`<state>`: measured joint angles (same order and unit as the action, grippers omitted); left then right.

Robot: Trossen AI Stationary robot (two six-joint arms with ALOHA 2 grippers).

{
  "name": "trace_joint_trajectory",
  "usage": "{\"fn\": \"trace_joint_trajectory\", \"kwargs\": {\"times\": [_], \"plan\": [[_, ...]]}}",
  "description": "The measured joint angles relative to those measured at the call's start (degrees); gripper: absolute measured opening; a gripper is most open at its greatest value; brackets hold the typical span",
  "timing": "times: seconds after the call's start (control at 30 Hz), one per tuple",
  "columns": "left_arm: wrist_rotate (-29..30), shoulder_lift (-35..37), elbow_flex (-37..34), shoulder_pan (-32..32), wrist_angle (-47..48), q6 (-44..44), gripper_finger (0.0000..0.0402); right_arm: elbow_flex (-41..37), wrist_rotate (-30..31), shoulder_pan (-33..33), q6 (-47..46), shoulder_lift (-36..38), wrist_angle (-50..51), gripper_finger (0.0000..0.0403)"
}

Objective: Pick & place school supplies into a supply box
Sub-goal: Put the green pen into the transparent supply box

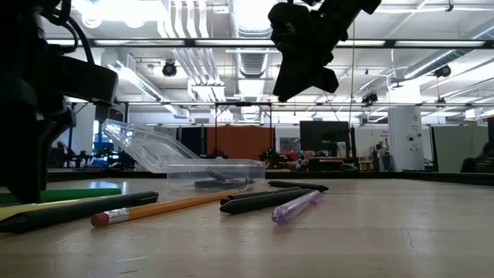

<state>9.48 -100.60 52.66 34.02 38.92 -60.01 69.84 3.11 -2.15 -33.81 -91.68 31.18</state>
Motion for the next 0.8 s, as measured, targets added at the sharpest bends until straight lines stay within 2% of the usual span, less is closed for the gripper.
{"fn": "trace_joint_trajectory", "kwargs": {"times": [0.13,0.33,0.43,0.6,0.73,0.8], "plan": [[-6.2,1.1,-0.7,-0.9,-7.9,1.4,0.0015,0.0,0.0,0.0,0.0,0.0,0.0,0.0073],[-8.0,7.4,-1.2,-0.9,-10.5,-1.0,0.001,0.4,-0.1,0.0,-0.3,0.6,0.1,0.0076],[-7.4,13.4,-1.5,-1.4,-10.8,-1.5,0.001,1.1,-0.1,0.0,-0.3,0.9,0.0,0.0079],[-2.0,22.1,-3.7,-3.8,-12.4,-4.9,0.001,3.1,0.0,0.0,-1.2,1.0,0.0,0.0082],[6.2,28.6,-7.1,-8.5,-21.9,-7.3,0.001,5.3,1.1,0.0,-1.3,1.3,0.0,0.0077],[8.0,29.6,-9.1,-12.3,-26.7,-7.2,0.001,6.3,1.5,0.0,-0.1,1.3,0.0,0.0074]]}}
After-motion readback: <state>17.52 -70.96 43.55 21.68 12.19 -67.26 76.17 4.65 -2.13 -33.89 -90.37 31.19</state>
